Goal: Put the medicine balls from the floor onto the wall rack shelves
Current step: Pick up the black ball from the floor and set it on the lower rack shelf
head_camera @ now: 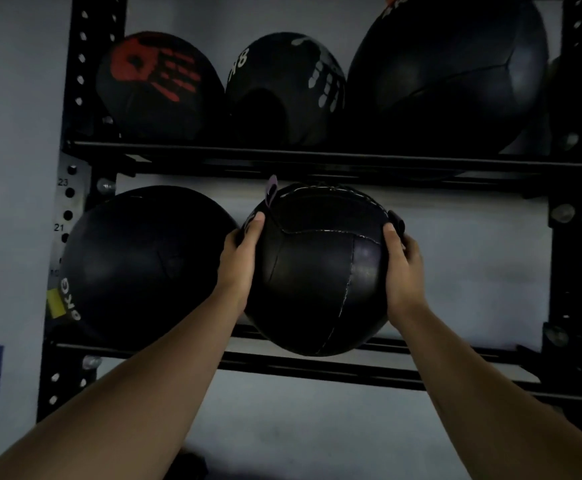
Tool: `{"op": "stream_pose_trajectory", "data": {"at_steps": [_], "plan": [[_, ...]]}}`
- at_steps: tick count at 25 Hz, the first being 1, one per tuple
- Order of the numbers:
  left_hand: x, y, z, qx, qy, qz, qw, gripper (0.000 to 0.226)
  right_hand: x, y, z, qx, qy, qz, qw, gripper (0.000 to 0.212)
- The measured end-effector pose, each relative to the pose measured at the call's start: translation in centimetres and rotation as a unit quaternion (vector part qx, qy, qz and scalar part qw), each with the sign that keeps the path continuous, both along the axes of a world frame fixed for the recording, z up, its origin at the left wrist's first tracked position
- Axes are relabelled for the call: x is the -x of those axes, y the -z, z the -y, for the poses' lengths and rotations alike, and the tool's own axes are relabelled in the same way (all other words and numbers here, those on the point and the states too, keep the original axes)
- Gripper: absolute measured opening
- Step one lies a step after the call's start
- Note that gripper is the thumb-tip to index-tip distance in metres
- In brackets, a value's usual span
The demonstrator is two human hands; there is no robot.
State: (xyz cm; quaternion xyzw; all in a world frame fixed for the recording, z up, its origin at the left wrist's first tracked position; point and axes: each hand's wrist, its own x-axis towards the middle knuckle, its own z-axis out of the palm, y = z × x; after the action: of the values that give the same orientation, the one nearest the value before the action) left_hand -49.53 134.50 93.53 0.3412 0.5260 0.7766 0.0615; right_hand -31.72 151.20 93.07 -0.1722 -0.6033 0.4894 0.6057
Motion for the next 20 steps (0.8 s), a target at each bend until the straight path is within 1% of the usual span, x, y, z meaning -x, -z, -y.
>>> {"op": "stream_pose_trajectory", "data": {"at_steps": [4, 8, 13, 16, 19, 20], "plan": [[0.7, 0.4, -3.0, 0.0, -0.023, 0.007, 1.0, 0.122, 1.0, 0.8, -3.0, 0.012, 0.003, -0.015, 1.0, 0.097], [1.3, 2.0, -4.9, -0.002, -0.017, 0.011, 1.0, 0.115, 1.7, 2.3, -4.7, 0.021, 0.003, -0.021, 1.0, 0.096], [1.4, 2.1, -6.0, 0.015, -0.054, 0.018, 0.998, 0.109, 2.7, 2.7, -6.4, 0.035, -0.015, -0.011, 0.999, 0.099], [1.6, 2.6, -6.6, 0.0, -0.081, 0.022, 0.996, 0.091, 3.3, 2.7, -7.0, 0.029, -0.009, -0.002, 1.0, 0.099], [2.4, 3.3, -7.5, -0.043, -0.097, 0.013, 0.994, 0.059, 4.0, 2.7, -7.5, 0.015, -0.005, 0.022, 1.0, 0.101], [2.5, 3.4, -7.7, -0.053, -0.106, 0.013, 0.993, 0.053, 4.2, 2.7, -7.7, 0.01, 0.0, 0.029, 1.0, 0.1]]}}
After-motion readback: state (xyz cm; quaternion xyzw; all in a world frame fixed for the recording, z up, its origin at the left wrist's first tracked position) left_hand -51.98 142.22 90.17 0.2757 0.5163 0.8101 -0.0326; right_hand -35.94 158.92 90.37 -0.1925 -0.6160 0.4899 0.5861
